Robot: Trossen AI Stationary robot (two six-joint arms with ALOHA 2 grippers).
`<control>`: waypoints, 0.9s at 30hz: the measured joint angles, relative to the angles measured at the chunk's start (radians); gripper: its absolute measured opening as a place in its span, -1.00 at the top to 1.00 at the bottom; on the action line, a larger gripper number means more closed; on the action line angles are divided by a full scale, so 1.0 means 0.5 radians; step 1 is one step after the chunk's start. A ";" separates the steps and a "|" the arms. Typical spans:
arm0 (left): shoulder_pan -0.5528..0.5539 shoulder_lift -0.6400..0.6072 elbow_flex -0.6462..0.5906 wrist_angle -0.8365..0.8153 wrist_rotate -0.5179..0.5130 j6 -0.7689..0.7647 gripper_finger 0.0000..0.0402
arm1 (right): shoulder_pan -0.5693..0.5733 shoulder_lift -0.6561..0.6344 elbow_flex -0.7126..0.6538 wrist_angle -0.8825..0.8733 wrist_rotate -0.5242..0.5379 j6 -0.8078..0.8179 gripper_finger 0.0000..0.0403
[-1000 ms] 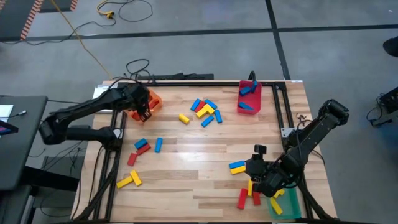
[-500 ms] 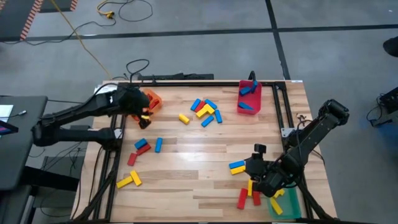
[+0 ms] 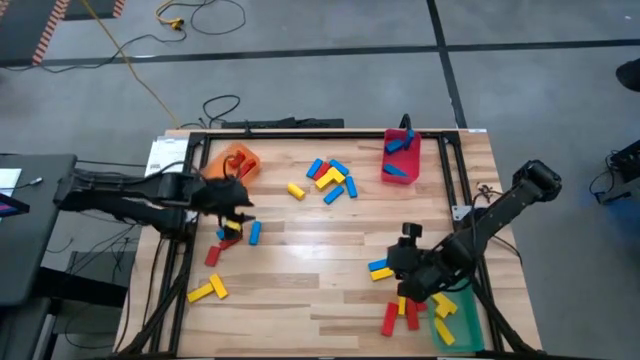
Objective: Sort blocks
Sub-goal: Put the blue block into the red bin
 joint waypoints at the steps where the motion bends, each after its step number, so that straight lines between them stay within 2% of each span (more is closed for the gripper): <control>1: -0.056 0.000 -0.030 0.061 -0.001 -0.024 0.10 | -0.018 0.000 0.000 0.001 -0.051 -0.024 -0.04; 6: -0.305 0.001 -0.188 0.380 -0.008 -0.102 0.10 | -0.105 0.000 0.000 0.002 -0.214 -0.115 -0.04; 12: -0.529 0.001 -0.350 0.749 -0.023 -0.106 0.10 | -0.180 0.000 -0.026 0.029 -0.296 -0.233 -0.04; 19: -0.738 0.001 -0.525 1.188 -0.039 -0.106 0.10 | -0.292 0.000 -0.250 0.383 -0.503 -0.356 -0.04; 27: -0.902 0.024 -0.665 1.592 -0.047 -0.085 0.10 | -0.384 0.000 -0.440 0.551 -0.568 -0.394 -0.04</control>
